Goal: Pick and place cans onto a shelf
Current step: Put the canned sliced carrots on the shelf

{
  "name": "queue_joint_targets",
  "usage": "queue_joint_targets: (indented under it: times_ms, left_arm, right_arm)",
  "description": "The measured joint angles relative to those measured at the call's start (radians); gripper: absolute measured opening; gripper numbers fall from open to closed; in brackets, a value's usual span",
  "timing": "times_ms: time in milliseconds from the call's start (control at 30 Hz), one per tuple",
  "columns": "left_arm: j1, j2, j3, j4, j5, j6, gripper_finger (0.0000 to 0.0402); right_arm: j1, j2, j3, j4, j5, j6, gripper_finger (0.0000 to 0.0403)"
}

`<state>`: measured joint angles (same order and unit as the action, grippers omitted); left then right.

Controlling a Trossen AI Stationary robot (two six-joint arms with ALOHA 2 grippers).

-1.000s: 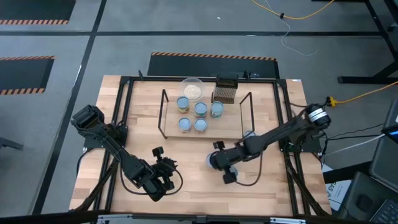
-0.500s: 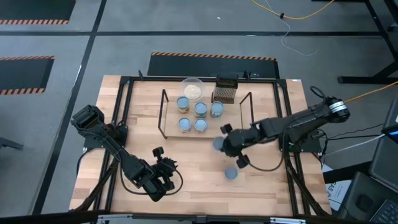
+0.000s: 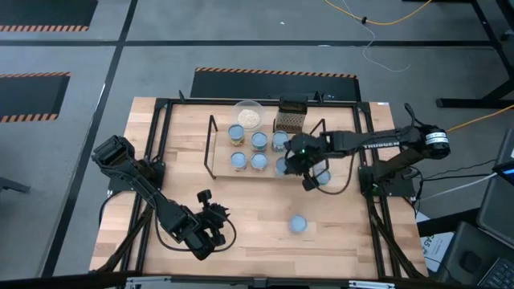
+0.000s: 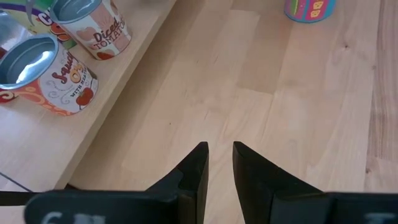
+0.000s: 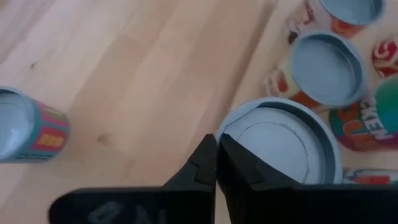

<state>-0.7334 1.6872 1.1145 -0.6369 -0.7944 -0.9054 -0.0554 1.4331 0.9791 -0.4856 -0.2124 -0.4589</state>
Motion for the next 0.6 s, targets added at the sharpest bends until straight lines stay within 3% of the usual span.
queue_joint_targets:
  times_ms: [167, 600]
  left_arm:
    - [0.000, 0.000, 0.000, 0.000, 0.000, 0.000, 0.0066]
    - [0.000, 0.000, 0.000, 0.002, 0.000, 0.000, 0.0066]
  right_arm:
    - [-0.058, 0.000, -0.034, 0.054, -0.069, -0.043, 0.0013]
    - [-0.083, 0.000, -0.094, 0.153, -0.068, -0.048, 0.0014]
